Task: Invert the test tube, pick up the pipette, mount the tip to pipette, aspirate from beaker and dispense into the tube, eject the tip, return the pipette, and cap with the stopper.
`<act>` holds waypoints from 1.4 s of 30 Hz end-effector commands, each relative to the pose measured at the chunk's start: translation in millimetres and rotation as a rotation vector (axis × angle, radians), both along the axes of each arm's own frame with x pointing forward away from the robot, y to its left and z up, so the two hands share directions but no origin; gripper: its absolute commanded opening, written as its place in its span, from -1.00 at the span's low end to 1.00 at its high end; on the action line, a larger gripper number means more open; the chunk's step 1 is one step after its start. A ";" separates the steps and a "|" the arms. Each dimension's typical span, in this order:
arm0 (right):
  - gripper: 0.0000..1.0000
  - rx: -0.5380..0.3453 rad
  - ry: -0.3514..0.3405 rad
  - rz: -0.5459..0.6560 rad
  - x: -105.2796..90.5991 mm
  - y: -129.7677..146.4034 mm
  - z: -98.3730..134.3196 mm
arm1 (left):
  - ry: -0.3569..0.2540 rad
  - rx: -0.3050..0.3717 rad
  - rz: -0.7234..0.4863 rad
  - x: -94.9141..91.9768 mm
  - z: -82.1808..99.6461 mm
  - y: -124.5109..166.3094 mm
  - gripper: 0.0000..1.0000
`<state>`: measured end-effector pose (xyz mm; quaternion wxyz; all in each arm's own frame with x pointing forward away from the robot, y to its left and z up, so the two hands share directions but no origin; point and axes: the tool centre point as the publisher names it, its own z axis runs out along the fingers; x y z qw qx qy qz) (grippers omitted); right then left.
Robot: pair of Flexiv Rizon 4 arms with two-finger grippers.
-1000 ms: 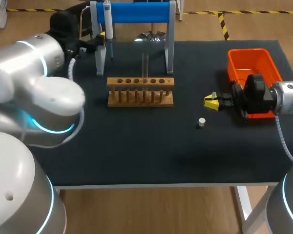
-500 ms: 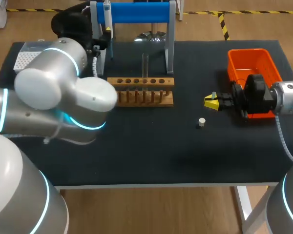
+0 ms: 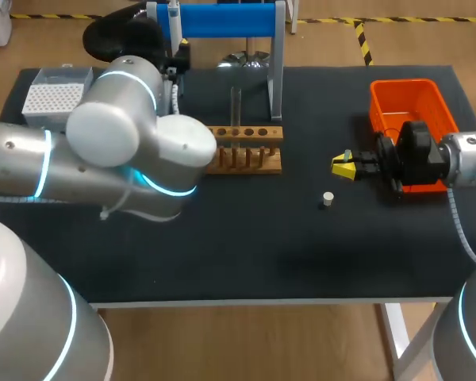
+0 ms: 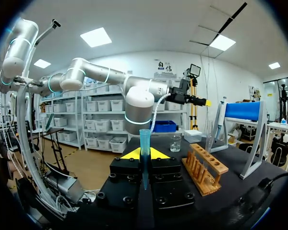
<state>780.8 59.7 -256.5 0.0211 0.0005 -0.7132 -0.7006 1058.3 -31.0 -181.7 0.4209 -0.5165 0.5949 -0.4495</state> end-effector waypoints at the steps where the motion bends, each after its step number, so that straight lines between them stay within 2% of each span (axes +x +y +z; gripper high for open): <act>1: -1.00 -0.002 -0.001 -0.001 -0.6 0.0 0.0 | 0.007 0.019 0.016 15.6 0.4 -5.7 1.00; 10: -1.00 -0.002 -0.001 -0.001 -0.6 0.0 0.0 | 0.005 0.016 -0.039 36.7 -0.8 -17.5 0.96; 12: -1.00 -0.002 -0.001 -0.001 -0.6 0.0 0.0 | 0.007 0.015 -0.047 41.0 -2.7 -19.9 0.79; 20: -1.00 -0.002 -0.001 -0.001 -0.6 0.0 0.0 | 0.006 -0.004 -0.076 60.9 -6.8 -25.3 0.41; 23: -1.00 -0.002 -0.001 -0.001 -0.6 0.0 0.0 | 0.012 -0.001 -0.084 67.6 -7.8 -27.7 0.43; 35: -1.00 -0.002 -0.001 -0.001 -0.6 0.0 0.0 | 0.009 0.009 -0.073 81.4 -13.2 -28.6 0.26; 37: -1.00 -0.002 -0.001 -0.001 -0.6 0.0 0.0 | 0.005 0.008 -0.070 82.5 -14.1 -28.9 0.18; 42: -1.00 -0.002 -0.001 -0.001 -0.6 0.0 0.0 | -0.011 0.005 -0.059 84.9 -16.0 -29.9 0.11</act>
